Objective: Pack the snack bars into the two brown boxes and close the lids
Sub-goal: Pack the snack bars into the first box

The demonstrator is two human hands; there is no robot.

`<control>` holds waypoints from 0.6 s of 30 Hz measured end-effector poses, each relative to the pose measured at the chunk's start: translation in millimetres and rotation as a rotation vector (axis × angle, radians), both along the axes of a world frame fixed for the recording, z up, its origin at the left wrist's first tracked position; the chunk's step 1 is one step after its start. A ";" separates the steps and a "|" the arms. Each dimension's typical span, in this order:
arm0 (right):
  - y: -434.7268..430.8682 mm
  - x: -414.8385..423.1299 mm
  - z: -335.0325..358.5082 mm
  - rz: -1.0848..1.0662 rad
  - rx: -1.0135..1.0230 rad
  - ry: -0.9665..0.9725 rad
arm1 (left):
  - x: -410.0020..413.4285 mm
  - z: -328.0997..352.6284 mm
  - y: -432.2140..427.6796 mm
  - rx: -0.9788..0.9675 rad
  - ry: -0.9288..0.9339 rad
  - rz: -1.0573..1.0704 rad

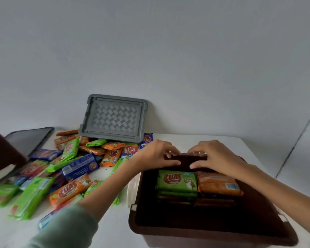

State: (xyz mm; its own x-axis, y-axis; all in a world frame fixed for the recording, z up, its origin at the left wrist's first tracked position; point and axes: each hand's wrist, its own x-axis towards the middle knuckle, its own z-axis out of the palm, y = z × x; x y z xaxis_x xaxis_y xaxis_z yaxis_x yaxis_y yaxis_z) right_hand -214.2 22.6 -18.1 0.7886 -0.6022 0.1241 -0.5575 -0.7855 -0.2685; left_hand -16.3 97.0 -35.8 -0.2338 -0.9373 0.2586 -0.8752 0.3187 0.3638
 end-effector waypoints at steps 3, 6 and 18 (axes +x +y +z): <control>-0.2 43.8 20.2 0.094 -0.010 -0.130 | 47.8 15.4 20.1 -0.141 0.075 0.166; 2.6 99.4 27.1 0.226 -0.036 -0.153 | 104.6 21.5 49.2 -0.217 0.043 0.384; 46.0 321.0 -42.1 0.690 -0.153 0.098 | 233.1 -48.9 172.1 0.100 0.110 1.120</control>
